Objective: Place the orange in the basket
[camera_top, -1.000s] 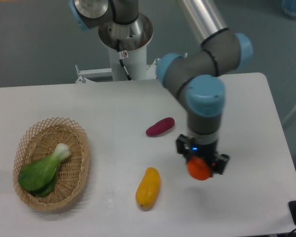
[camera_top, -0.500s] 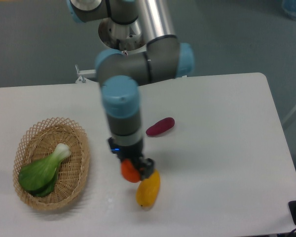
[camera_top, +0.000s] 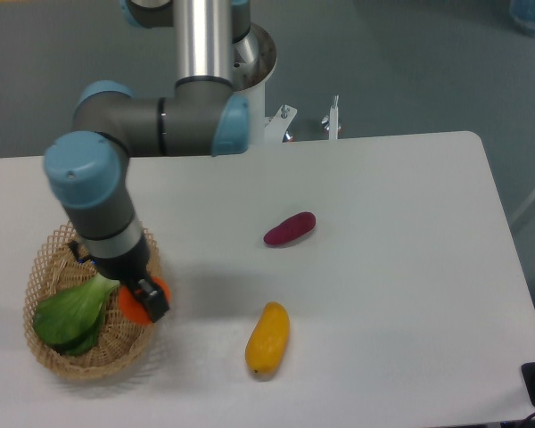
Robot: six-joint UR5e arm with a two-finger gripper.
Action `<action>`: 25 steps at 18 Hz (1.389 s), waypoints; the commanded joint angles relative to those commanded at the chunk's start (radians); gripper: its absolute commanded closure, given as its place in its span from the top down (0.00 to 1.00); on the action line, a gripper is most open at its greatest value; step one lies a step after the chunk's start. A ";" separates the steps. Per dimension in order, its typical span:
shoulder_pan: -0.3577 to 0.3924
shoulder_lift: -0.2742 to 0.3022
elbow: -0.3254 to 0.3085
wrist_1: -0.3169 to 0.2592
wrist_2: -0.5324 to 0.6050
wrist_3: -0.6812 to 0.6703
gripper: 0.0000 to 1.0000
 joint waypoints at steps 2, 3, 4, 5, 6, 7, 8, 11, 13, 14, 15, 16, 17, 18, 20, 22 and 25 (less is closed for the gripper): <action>-0.011 -0.005 0.000 0.002 -0.002 -0.003 0.77; -0.018 -0.005 0.000 0.003 -0.002 -0.011 0.81; -0.025 -0.005 0.000 0.005 -0.005 -0.029 0.89; -0.029 -0.003 0.002 0.014 -0.006 -0.044 1.00; -0.031 -0.002 0.005 0.037 -0.009 -0.066 1.00; -0.031 -0.002 0.009 0.049 -0.011 -0.077 1.00; -0.031 -0.003 0.014 0.054 -0.011 -0.086 1.00; -0.029 0.001 0.020 0.057 -0.006 -0.110 1.00; -0.019 0.008 0.035 0.057 0.003 -0.113 1.00; 0.010 0.012 0.034 0.057 0.012 -0.115 1.00; 0.055 0.030 0.023 0.055 0.026 -0.115 1.00; 0.102 0.037 0.018 0.052 0.038 -0.115 1.00; 0.166 0.038 0.017 0.051 0.037 -0.106 1.00; 0.214 0.041 0.018 0.051 0.035 -0.101 1.00; 0.328 0.047 0.021 0.048 0.022 -0.074 1.00; 0.431 0.046 0.020 0.051 -0.003 0.020 1.00; 0.550 0.028 0.031 0.060 -0.095 0.138 1.00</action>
